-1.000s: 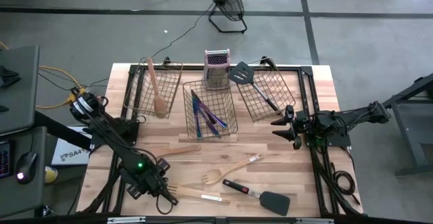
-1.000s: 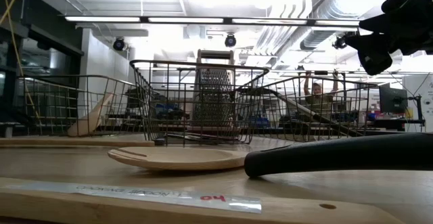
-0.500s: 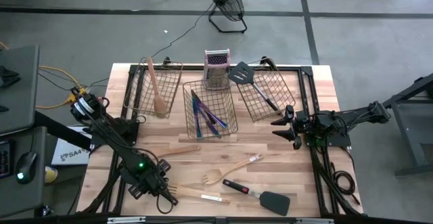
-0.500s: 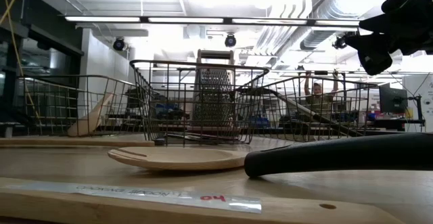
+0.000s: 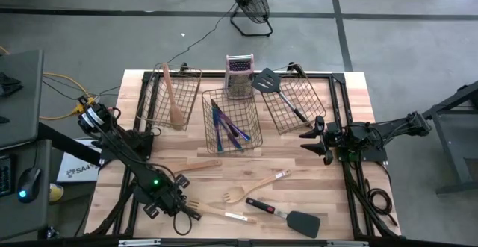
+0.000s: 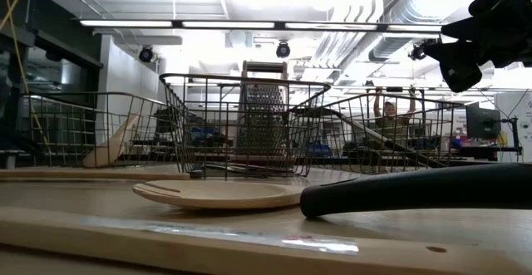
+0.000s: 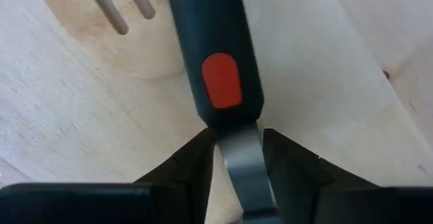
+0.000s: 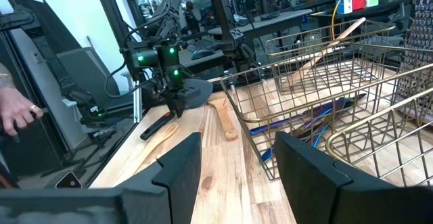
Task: Pick & Place Kitchen Items
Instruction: Put the left black spatula into the right wire basket
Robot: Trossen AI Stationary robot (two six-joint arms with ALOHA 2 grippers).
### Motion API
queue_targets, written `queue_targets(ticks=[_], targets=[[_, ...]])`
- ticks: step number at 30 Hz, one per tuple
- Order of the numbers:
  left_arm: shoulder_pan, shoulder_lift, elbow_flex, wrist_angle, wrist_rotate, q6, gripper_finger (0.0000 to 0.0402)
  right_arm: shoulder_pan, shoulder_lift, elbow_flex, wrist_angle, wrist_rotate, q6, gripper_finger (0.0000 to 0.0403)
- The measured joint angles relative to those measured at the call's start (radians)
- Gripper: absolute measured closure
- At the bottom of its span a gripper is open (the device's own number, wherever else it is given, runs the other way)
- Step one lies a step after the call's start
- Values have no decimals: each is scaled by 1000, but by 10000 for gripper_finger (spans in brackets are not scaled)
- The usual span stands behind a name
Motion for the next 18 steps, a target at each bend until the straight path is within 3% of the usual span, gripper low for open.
queue_targets(ticks=[9,18], targets=[[1,0,-1,0,-2,-9,332,0,0,0,0,0,0,223],[1,-2,3,-5,17,-38,332,0,0,0,0,0,0,223]])
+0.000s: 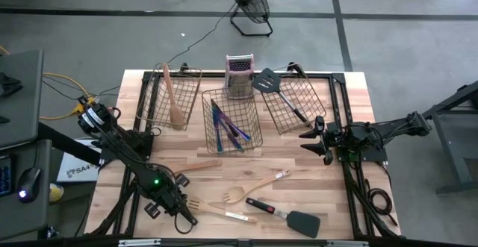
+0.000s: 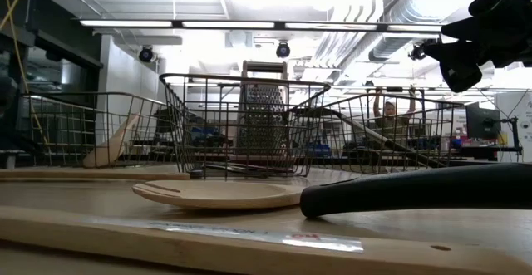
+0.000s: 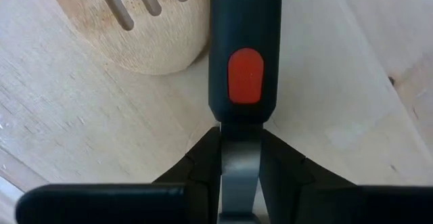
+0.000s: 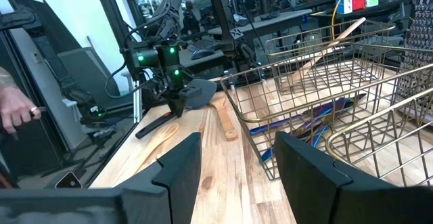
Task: Pick & Place Kitchen Items
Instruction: Put the left black spatula into the right wire basket
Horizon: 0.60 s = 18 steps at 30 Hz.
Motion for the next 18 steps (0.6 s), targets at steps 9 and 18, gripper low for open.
queue_targets(ticks=[9,18], targets=[[-1,-35,57,-61,16,-12,332,0,0,0,0,0,0,223],[-1,-95,116,-169,11,-23,332,0,0,0,0,0,0,223]])
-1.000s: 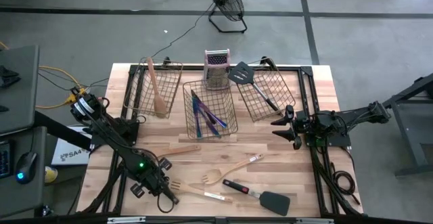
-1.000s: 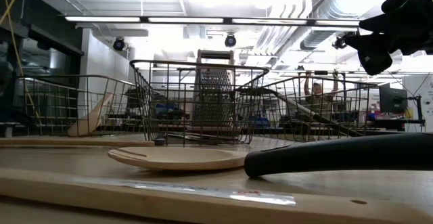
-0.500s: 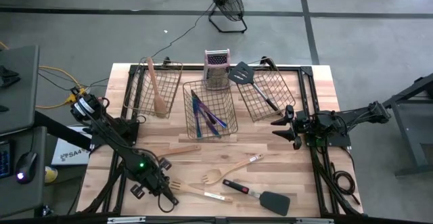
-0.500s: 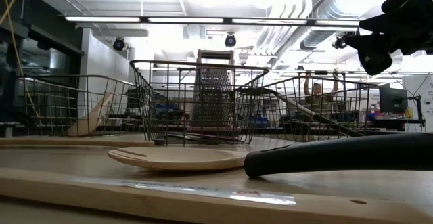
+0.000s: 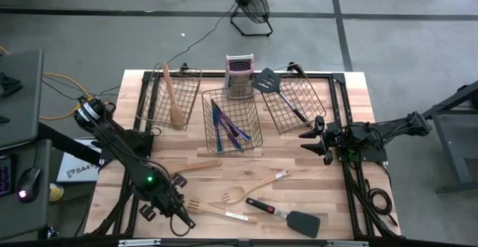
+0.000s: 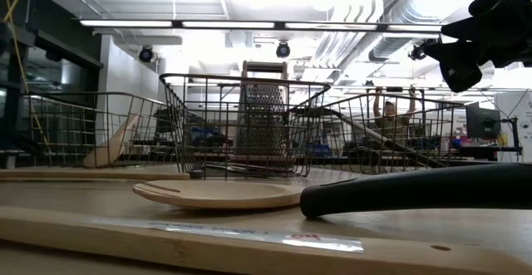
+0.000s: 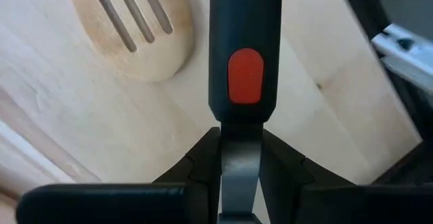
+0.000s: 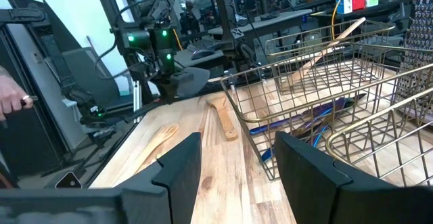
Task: Pick & Place Kitchen Items
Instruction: Put the left black spatula into the right wire basket
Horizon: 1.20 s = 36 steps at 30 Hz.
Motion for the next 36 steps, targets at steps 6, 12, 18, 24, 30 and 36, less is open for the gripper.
queue_targets(ticks=[6,12,18,24,30,36], targets=[[0,-33,23,-25,-48,-1,332,0,0,0,0,0,0,223],[0,-47,51,-47,-119,0,332,0,0,0,0,0,0,223],[1,-48,120,-105,-218,0,332,0,0,0,0,0,0,223],[1,-48,218,-192,-345,11,332,0,0,0,0,0,0,223],[29,-48,305,-207,-453,61,332,0,0,0,0,0,0,223],[129,-48,366,-195,-485,99,332,0,0,0,0,0,0,223]])
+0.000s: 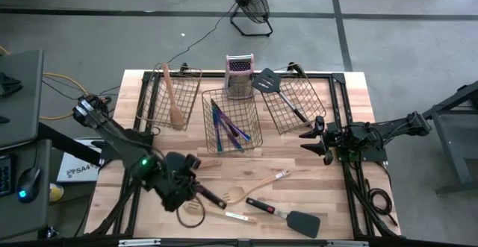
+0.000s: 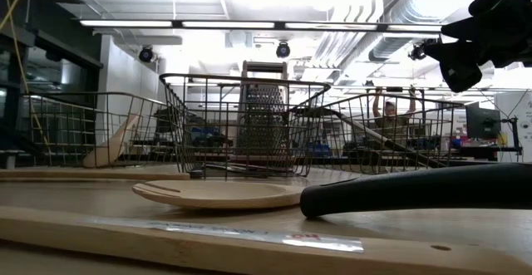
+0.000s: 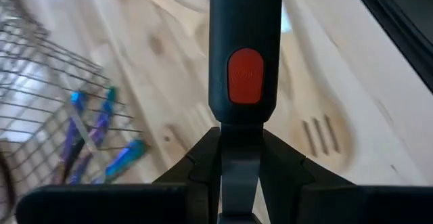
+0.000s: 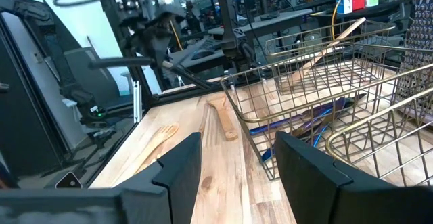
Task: Pick & Place Kitchen Items
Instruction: Put the left black spatula into the right wire basket
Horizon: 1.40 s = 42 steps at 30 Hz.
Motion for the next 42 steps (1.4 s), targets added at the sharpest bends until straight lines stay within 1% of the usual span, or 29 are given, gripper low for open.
queue_targets(ticks=[12,21,26,28,30,32,34,38,40,42], targets=[[202,0,82,27,0,2,332,0,0,0,0,0,0,223],[307,0,102,175,0,3,332,0,0,0,0,0,0,223],[361,0,102,228,0,-9,332,0,0,0,4,47,0,223],[383,0,102,246,1,-24,332,0,0,0,5,49,2,223],[402,0,102,271,1,-29,332,0,0,0,10,39,52,223],[423,0,102,292,1,-28,332,0,0,0,37,8,158,223],[443,0,102,309,1,-23,332,0,0,0,65,-1,261,223],[482,4,102,317,1,-21,332,0,0,0,131,79,417,223],[499,11,102,326,1,-19,332,0,1,0,171,105,439,223],[513,11,101,335,1,-8,332,0,9,0,232,109,398,223]])
